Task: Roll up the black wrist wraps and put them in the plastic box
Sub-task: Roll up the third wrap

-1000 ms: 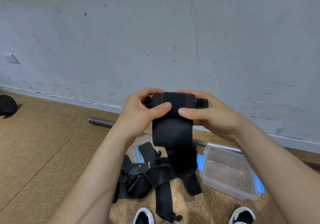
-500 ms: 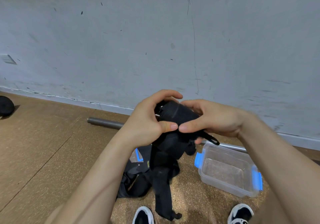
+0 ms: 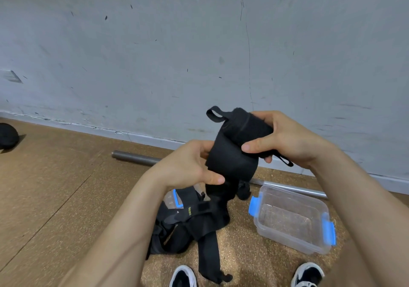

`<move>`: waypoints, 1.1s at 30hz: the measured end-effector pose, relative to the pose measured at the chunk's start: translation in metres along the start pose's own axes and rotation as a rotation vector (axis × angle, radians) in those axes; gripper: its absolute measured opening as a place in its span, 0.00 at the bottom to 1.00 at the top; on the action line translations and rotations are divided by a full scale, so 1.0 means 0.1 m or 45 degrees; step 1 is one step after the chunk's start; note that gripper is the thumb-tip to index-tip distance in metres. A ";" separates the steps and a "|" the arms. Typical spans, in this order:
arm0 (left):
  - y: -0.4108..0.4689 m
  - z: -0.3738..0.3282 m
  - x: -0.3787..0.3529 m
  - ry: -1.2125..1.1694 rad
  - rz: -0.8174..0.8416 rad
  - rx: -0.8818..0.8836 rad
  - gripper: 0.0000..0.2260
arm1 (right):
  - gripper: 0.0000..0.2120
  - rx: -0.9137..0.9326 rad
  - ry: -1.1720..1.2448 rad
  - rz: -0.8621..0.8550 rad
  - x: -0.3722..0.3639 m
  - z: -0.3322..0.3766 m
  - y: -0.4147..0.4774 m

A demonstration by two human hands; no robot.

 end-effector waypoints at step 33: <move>-0.05 -0.16 -0.15 0.282 0.044 0.127 0.05 | 0.24 0.168 -0.674 -0.763 0.00 -0.18 0.14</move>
Point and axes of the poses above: each hand's wrist, its own y-axis towards the middle knuckle, its own x-axis out of the back of the hand, z = x × y, the point moved 2 cm from there along y, towards the middle knuckle, and after that the axes turned 9 degrees about y, right-handed, at the moved point
